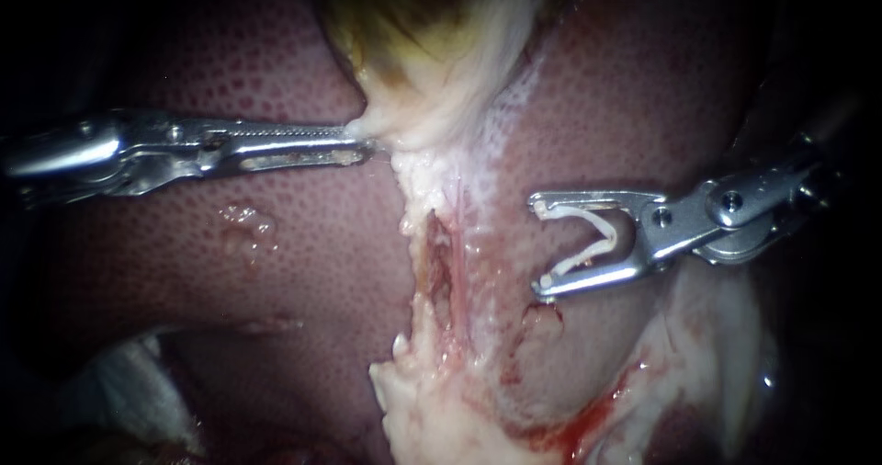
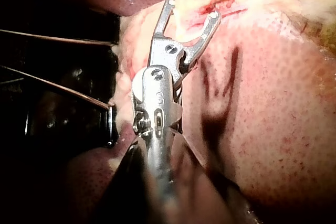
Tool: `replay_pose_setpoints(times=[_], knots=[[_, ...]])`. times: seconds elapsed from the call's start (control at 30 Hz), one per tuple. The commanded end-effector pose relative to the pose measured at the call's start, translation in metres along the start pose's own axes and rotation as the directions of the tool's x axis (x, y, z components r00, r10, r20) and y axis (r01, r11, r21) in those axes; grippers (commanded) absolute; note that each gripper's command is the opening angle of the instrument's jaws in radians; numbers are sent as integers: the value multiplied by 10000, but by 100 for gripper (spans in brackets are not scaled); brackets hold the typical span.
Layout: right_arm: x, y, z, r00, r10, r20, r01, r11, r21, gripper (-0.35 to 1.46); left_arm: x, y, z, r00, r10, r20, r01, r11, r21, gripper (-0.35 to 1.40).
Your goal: Clipping first clip left tube
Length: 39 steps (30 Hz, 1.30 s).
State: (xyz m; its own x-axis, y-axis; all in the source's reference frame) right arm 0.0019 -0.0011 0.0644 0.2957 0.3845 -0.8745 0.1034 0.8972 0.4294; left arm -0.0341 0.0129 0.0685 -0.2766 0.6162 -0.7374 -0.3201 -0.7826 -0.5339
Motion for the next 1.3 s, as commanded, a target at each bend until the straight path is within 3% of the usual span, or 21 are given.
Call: replay_pose_setpoints(times=[0.03,0.27,0.4,0.67,0.93,1.1,1.3], knots=[[0,-1,0,10000,-2,-5,2,10000,4,60,0,0,0,10000,3,1,-3,10000,2,-35],[0,-1,1,10000,-10,-5,10,10000,7,60,8,-4,-12,9999,-93,-116,92,9999,-108,-35],[0,-2,1,10000,-11,-5,11,10000,9,60,25,-9,-36,9992,-197,-340,195,9998,-53,-35],[0,-2,1,10000,-14,-5,14,10000,9,60,66,-13,-83,9927,-549,-1075,570,9982,167,-35],[-2,-3,2,10000,-27,-4,27,10000,7,60,65,-12,-84,9927,-542,-1074,567,9982,207,-35],[-4,-6,8,9979,653,9,-653,9979,-27,60,63,-11,-84,9928,-535,-1074,561,9982,219,-35],[-14,-13,37,9889,1486,22,-1485,9888,-157,60,63,-9,-84,9928,-528,-1074,556,9982,236,-35]])
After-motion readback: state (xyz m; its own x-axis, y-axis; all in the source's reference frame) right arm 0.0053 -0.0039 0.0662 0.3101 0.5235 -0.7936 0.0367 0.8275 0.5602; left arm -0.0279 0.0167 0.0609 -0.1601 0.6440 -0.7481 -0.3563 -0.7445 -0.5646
